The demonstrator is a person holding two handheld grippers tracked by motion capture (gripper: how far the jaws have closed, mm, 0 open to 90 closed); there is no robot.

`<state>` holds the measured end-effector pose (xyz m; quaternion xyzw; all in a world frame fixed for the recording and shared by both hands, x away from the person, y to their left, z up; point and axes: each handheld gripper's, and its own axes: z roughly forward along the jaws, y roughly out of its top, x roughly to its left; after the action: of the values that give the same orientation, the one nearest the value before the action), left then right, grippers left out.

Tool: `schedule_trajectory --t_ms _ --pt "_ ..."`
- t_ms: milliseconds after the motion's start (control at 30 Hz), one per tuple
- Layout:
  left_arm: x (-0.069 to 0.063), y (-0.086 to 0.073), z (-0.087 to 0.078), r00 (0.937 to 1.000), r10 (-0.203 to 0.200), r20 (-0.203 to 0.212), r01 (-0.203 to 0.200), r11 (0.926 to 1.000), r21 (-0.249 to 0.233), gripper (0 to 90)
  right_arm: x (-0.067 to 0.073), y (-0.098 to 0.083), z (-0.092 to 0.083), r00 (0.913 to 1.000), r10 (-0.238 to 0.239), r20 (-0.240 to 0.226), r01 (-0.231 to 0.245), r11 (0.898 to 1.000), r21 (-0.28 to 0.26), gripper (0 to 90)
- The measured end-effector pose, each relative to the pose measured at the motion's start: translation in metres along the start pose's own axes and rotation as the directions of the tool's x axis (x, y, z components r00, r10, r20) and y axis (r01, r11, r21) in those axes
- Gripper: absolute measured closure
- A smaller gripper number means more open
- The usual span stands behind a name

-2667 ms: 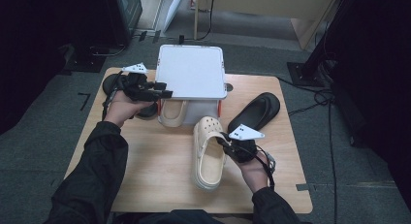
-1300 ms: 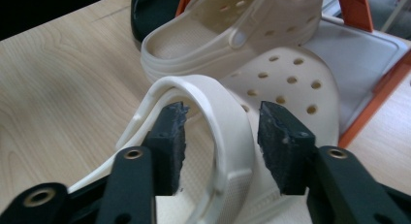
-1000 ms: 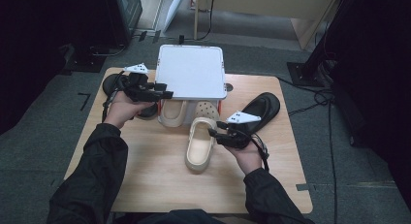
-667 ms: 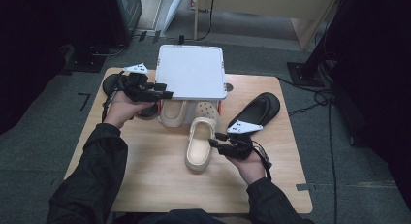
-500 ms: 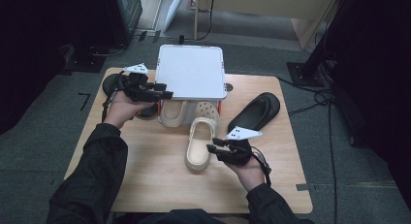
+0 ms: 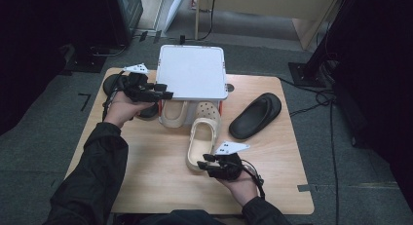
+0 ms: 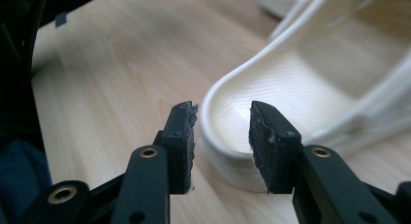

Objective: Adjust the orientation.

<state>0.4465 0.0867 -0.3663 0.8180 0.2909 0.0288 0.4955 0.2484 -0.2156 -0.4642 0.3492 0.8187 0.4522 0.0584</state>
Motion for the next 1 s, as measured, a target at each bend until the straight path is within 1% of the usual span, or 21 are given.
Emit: schedule_trajectory --t_ms 33,67,100,133,167,200,233,267,300,333,400,433,533,633,700,733,767,800,900,933,1000 --pt "0.000 0.000 0.000 1.0000 0.000 0.000 0.000 1.0000 0.000 46.1 0.003 -0.001 0.004 1.0000 -0.005 -0.003 0.005 1.000 0.008 61.6" --pt "0.000 0.000 0.000 1.0000 -0.001 -0.001 0.001 1.0000 -0.002 46.1 0.007 -0.001 0.012 0.9997 -0.022 -0.010 0.022 1.000 0.017 61.7" --pt "0.000 0.000 0.000 1.0000 -0.001 -0.001 0.001 1.0000 -0.002 46.0 0.009 -0.002 0.016 0.9995 -0.031 -0.004 0.032 0.999 0.024 61.6" --pt "0.000 0.000 0.000 1.0000 0.001 -0.001 -0.001 1.0000 -0.001 46.0 0.009 -0.002 0.016 0.9995 -0.031 -0.004 0.032 0.999 0.024 61.6" --pt "0.000 0.000 0.000 1.0000 0.001 -0.002 -0.001 1.0000 -0.001 46.0 0.011 -0.002 0.025 0.9993 -0.038 0.002 0.038 0.999 0.038 57.4" --pt "0.000 0.000 0.000 1.0000 0.001 -0.002 -0.001 1.0000 -0.001 46.1 0.012 -0.003 0.028 0.9987 -0.047 0.020 0.046 0.998 0.047 54.9" --pt "0.000 0.000 0.001 1.0000 0.002 -0.003 -0.002 1.0000 -0.001 46.1 0.012 -0.003 0.028 0.9987 -0.047 0.020 0.046 0.998 0.047 54.9" --pt "0.000 0.000 0.001 1.0000 0.001 -0.002 -0.001 1.0000 -0.002 46.0 0.014 -0.006 0.034 0.9959 -0.078 0.046 0.076 0.995 0.058 57.1" --pt "0.000 0.000 0.001 1.0000 0.001 -0.002 -0.001 1.0000 -0.003 46.0 0.014 -0.006 0.034 0.9959 -0.078 0.046 0.076 0.995 0.058 57.1" --pt "0.000 0.000 0.001 1.0000 0.000 -0.002 0.000 1.0000 -0.003 46.0 0.016 -0.007 0.037 0.9888 -0.123 0.084 0.118 0.991 0.065 60.5" --pt "0.000 0.000 0.001 1.0000 -0.001 -0.001 0.001 1.0000 -0.004 46.1 0.017 -0.007 0.038 0.9802 -0.154 0.125 0.146 0.987 0.071 66.7" --pt "0.000 0.000 0.001 1.0000 -0.001 -0.001 0.001 1.0000 -0.004 46.1 0.018 -0.008 0.038 0.9785 -0.160 0.131 0.151 0.986 0.073 67.1" --pt "0.000 0.000 0.001 1.0000 -0.002 0.000 0.002 1.0000 -0.004 46.1 0.017 -0.008 0.037 0.9798 -0.152 0.130 0.143 0.987 0.077 67.7" --pt "0.001 0.000 0.001 1.0000 -0.004 0.002 0.004 1.0000 -0.004 46.1 0.013 -0.009 0.031 0.9838 -0.135 0.118 0.125 0.988 0.086 67.7" --pt "0.001 0.000 0.001 1.0000 -0.005 0.003 0.005 1.0000 -0.004 46.1 0.012 -0.010 0.029 0.9835 -0.137 0.118 0.127 0.988 0.087 67.7" --pt "0.001 0.000 0.001 1.0000 -0.006 0.003 0.006 1.0000 -0.004 46.1 0.011 -0.011 0.026 0.9848 -0.130 0.116 0.120 0.989 0.088 67.6" --pt "0.001 0.000 0.001 1.0000 -0.006 0.004 0.006 1.0000 -0.005 46.0 0.010 -0.011 0.025 0.9844 -0.132 0.116 0.122 0.988 0.090 67.5" --pt "0.001 0.000 0.001 1.0000 -0.008 0.003 0.008 0.9999 -0.006 46.1 0.008 -0.013 0.021 0.9822 -0.146 0.118 0.135 0.986 0.098 67.1" --pt "0.001 0.000 0.000 0.9999 -0.010 0.004 0.010 0.9999 -0.006 46.1 0.007 -0.014 0.016 0.9831 -0.139 0.119 0.126 0.986 0.108 66.7" --pt "0.001 0.000 0.000 1.0000 -0.009 0.004 0.009 0.9999 -0.005 46.0 0.006 -0.014 0.015 0.9820 -0.143 0.124 0.130 0.986 0.109 66.6" --pt "0.001 0.000 0.000 0.9999 -0.009 0.005 0.009 0.9999 -0.005 46.1 0.003 -0.016 0.009 0.9849 -0.120 0.125 0.106 0.988 0.115 65.5"
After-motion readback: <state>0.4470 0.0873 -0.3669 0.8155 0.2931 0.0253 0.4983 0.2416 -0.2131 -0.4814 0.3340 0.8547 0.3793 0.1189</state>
